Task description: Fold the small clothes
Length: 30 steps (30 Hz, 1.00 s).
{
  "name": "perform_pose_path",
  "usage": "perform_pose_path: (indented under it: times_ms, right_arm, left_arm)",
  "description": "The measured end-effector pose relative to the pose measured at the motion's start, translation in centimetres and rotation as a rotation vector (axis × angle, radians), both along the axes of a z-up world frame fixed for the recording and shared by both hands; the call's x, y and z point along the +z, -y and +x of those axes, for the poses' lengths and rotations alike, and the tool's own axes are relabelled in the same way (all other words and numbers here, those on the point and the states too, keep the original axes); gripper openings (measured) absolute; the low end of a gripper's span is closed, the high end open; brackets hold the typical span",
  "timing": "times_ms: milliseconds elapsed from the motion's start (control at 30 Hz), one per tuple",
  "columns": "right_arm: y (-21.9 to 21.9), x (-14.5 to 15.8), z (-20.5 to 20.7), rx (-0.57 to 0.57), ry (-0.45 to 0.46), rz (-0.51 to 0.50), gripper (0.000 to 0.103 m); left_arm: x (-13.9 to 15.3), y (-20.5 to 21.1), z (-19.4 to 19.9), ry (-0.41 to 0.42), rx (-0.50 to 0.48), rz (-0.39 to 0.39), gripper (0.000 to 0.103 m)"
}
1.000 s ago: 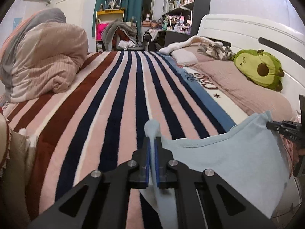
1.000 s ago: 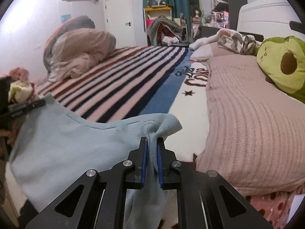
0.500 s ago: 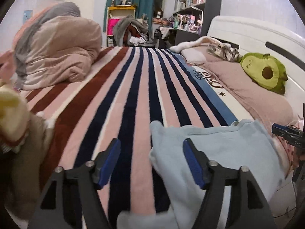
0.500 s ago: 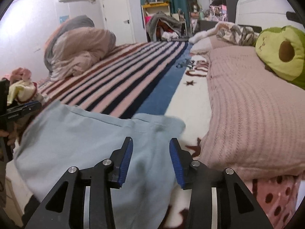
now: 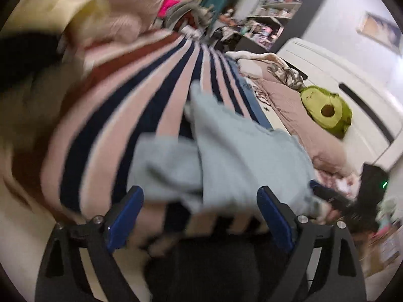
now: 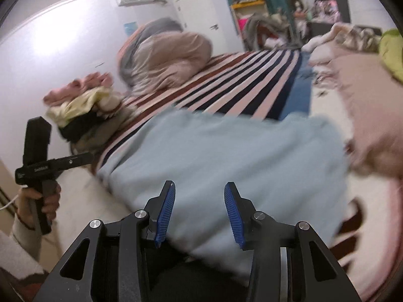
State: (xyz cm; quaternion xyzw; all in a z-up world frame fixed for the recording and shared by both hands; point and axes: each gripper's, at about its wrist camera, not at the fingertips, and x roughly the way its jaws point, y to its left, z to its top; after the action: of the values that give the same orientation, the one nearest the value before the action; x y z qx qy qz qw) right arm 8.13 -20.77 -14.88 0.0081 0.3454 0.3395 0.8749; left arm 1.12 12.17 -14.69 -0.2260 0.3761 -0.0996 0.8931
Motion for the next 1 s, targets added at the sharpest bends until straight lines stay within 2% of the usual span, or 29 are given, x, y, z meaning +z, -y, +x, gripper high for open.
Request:
perform_pose_path:
  times_ms: [100,200,333,467,567,733,800,867,967,1000]
  right_arm:
    - [-1.6,-1.7,-0.7,0.032,-0.032,0.009,0.026]
    - [-2.8,-3.2,-0.7,0.058,-0.079,0.003,0.018]
    - [-4.2,-3.7,-0.7,0.050,-0.046,-0.105,0.014]
    - [-4.3,-3.0,-0.5,0.044,-0.037,-0.109,0.014]
    - [-4.4,-2.4,-0.2,0.035,-0.016,-0.108,0.014]
    - [-5.7,-2.6,0.6,0.051,-0.006,-0.150,0.014]
    - [-5.9,-2.8,0.6,0.055,-0.005,-0.158,0.014]
    - [-6.0,-2.9,0.6,0.059,-0.002,-0.162,0.014]
    - [-5.8,-2.9,0.6,0.060,-0.009,-0.152,0.014]
    - [-5.7,-3.0,0.6,0.061,-0.009,-0.151,0.014]
  left_arm:
    - [-2.5,0.2,-1.3,-0.030,0.042,-0.154,0.089]
    - [-4.4,1.0,-1.2,-0.040,0.047,-0.259,0.089]
    - [-5.3,2.2,0.0,-0.015,0.020,-0.304,0.089]
    - [-5.2,3.1,1.4,0.014,-0.053,-0.368,0.089]
    - [-4.7,3.7,2.5,0.050,-0.068,-0.375,0.089]
    - [-4.9,3.9,4.9,0.043,-0.026,-0.362,0.089]
    - [-4.5,4.2,5.5,0.053,-0.008,-0.326,0.077]
    - [-4.0,4.5,6.1,0.054,0.008,-0.266,0.052]
    - [-3.4,4.7,6.9,0.063,0.004,-0.223,0.034]
    - [-2.9,4.9,7.0,0.075,-0.005,-0.204,0.031]
